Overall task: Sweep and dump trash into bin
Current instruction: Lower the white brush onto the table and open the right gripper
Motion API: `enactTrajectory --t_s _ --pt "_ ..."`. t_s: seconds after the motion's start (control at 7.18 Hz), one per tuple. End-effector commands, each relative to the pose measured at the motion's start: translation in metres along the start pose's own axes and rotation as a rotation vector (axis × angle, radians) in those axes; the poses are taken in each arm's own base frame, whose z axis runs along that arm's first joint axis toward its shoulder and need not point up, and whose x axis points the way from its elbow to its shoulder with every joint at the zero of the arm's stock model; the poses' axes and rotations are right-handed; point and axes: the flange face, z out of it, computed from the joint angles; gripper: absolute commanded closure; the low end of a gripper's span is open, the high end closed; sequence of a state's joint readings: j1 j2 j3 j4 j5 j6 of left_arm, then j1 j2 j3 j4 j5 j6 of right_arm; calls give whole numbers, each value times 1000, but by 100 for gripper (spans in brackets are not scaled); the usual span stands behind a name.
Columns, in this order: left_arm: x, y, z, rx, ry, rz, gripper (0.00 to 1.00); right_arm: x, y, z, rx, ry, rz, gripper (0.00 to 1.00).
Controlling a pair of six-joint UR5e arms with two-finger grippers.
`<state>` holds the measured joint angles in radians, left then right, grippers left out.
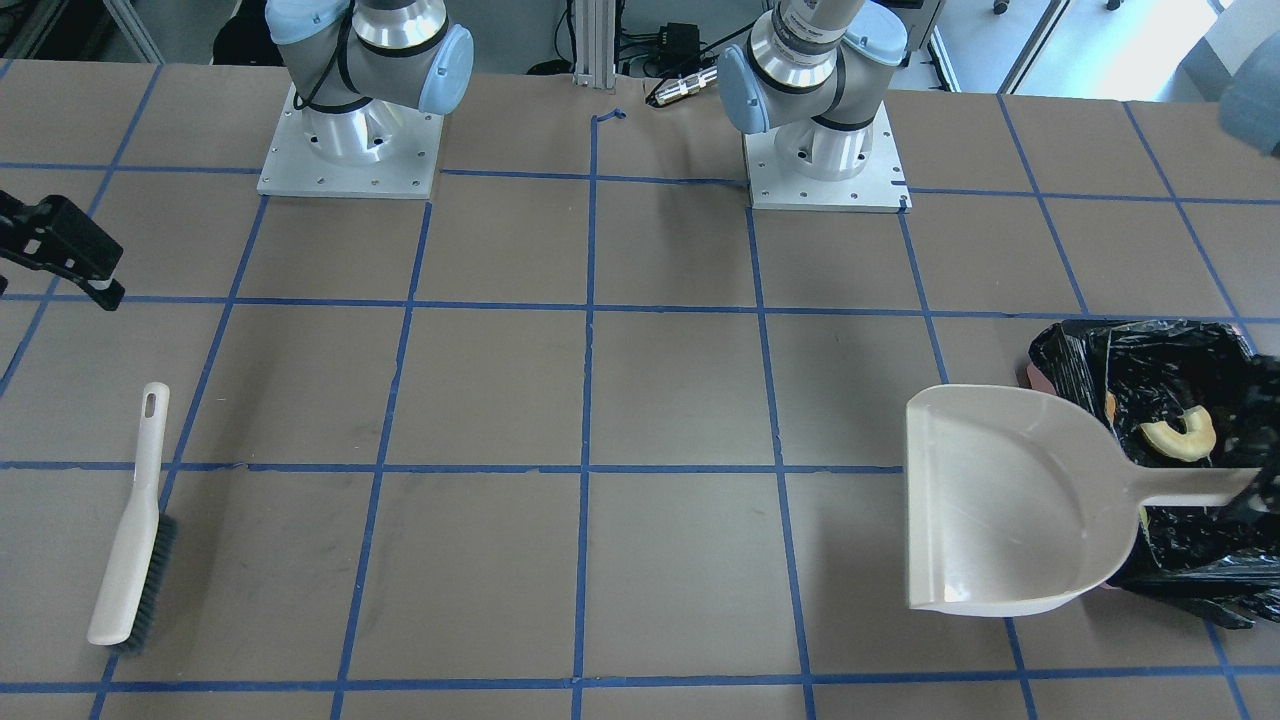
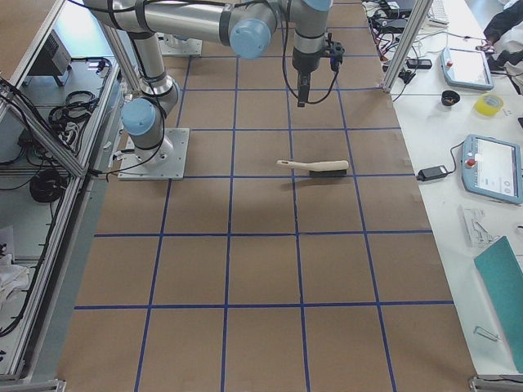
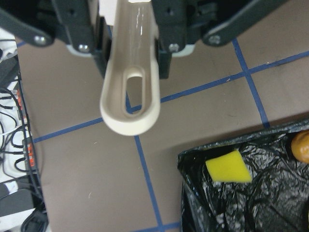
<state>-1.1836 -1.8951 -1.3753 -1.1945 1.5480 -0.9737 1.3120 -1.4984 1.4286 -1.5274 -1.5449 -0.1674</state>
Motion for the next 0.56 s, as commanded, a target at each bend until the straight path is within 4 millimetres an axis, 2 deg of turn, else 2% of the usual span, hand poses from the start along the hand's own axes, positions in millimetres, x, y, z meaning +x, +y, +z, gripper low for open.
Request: enactTrajectory --t_s 0.0,0.14,0.28,0.42 --pt "9 26 72 -29 -69 -78 100 -93 21 -13 23 16 -44 0" --pt "19 44 100 -41 -84 -109 100 -114 24 -11 37 13 15 0" --pt "30 64 124 -46 -89 -170 100 -124 28 -10 37 10 20 0" --pt "35 69 141 -45 -81 -160 100 -131 30 -10 37 1 28 0"
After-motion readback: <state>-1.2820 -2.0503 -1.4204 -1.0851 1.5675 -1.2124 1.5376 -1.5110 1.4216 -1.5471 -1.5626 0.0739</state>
